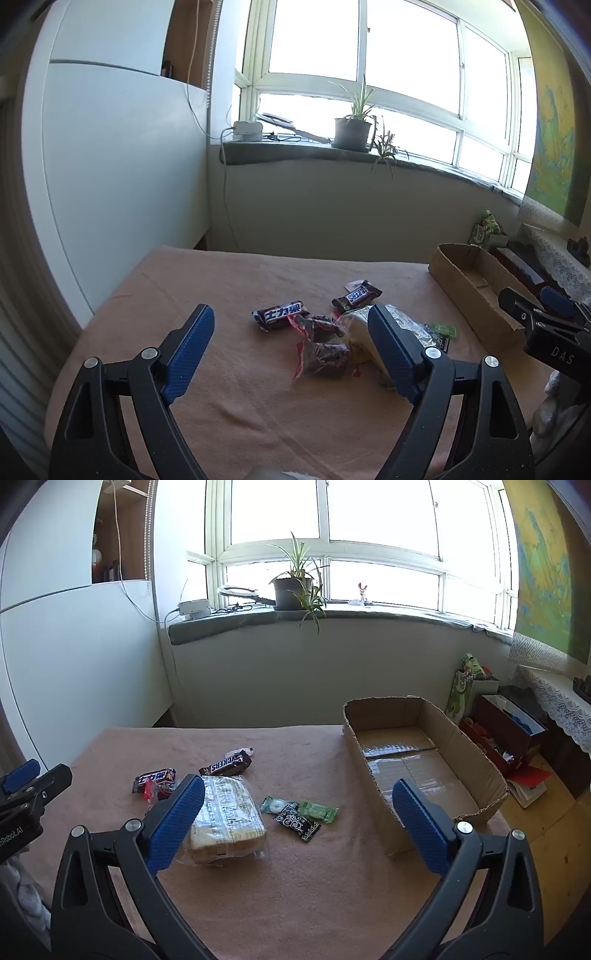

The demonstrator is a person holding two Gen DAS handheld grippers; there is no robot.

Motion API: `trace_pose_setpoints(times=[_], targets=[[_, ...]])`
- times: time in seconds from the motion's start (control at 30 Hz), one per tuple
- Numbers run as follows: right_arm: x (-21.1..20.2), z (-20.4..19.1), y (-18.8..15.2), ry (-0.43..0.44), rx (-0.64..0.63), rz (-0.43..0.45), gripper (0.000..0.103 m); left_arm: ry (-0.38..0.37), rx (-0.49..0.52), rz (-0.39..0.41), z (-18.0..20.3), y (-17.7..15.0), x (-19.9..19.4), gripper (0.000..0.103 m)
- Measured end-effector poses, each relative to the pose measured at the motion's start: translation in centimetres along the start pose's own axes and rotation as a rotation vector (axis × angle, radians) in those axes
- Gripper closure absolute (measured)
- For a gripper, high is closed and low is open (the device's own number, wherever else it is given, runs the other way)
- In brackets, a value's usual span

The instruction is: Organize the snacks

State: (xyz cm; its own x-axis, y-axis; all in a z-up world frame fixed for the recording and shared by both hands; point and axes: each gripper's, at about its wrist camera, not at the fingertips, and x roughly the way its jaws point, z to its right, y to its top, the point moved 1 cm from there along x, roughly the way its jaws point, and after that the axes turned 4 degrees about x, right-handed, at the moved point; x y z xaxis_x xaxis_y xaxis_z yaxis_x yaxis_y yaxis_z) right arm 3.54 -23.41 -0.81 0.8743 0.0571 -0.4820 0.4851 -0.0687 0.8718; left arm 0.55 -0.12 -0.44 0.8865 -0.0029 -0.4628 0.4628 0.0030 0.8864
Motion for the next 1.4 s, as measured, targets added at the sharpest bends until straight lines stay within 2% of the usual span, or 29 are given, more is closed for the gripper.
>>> trace_pose_setpoints(times=[0.07,0.13,0.2,0.43,1.4], targets=[[0.0,0.1,0.0,-0.004,-0.004,0.002,0.0,-0.01,0.0,0.001,0.3,-0.2,-0.2,0.018],[-0.1,0.0,-0.1,-0.013,-0.021,0.018,0.0,-0.017,-0.02,-0.051,-0.3,0.2,0.7,0.018],[-0.1,-0.1,-0.2,-0.025,-0.025,0.026,0.0,-0.019,-0.023,-0.057,-0.4,0.1,1.3,0.018],[0.1,0.0,0.2,-0.026,-0.019,0.012,0.0,-0.018,-0.02,-0.015,-0.6,-0.5,0.5,0.018],[0.6,-0.5,-0.3,-0.021,-0.031,0.001,0.0,-0.022,-0.031,-0.018,-0.7,-0.3,0.5,0.018]])
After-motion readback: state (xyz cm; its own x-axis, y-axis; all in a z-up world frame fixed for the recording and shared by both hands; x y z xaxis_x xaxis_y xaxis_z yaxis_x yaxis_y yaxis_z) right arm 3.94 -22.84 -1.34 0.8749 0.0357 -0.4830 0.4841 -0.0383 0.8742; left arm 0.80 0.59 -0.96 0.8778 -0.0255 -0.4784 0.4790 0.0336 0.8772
